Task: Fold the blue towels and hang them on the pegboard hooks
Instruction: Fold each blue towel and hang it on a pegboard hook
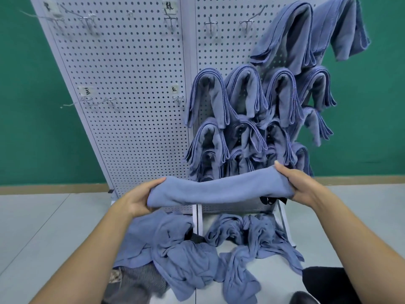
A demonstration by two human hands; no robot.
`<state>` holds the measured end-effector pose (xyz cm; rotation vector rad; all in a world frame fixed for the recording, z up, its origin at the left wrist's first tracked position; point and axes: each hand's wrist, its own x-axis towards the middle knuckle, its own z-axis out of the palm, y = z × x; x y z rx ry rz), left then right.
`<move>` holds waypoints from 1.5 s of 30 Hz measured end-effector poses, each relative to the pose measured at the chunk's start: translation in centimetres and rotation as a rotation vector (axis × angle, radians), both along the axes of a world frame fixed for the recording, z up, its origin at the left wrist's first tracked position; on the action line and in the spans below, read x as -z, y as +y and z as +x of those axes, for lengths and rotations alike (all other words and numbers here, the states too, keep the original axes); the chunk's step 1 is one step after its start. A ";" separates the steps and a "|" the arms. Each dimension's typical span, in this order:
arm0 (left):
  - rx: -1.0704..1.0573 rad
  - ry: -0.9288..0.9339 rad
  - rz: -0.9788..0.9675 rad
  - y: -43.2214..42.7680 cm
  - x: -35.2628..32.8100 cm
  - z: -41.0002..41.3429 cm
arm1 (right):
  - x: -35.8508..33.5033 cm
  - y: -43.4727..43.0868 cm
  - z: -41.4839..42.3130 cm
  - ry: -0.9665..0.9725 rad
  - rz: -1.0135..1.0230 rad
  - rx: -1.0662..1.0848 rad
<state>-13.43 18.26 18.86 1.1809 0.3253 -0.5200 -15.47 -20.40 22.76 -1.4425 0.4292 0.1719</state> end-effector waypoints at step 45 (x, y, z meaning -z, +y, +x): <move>-0.138 -0.366 0.379 1.4 -1.6 -0.8 | 0.3 0.5 -1.1 -0.430 -0.365 -0.151</move>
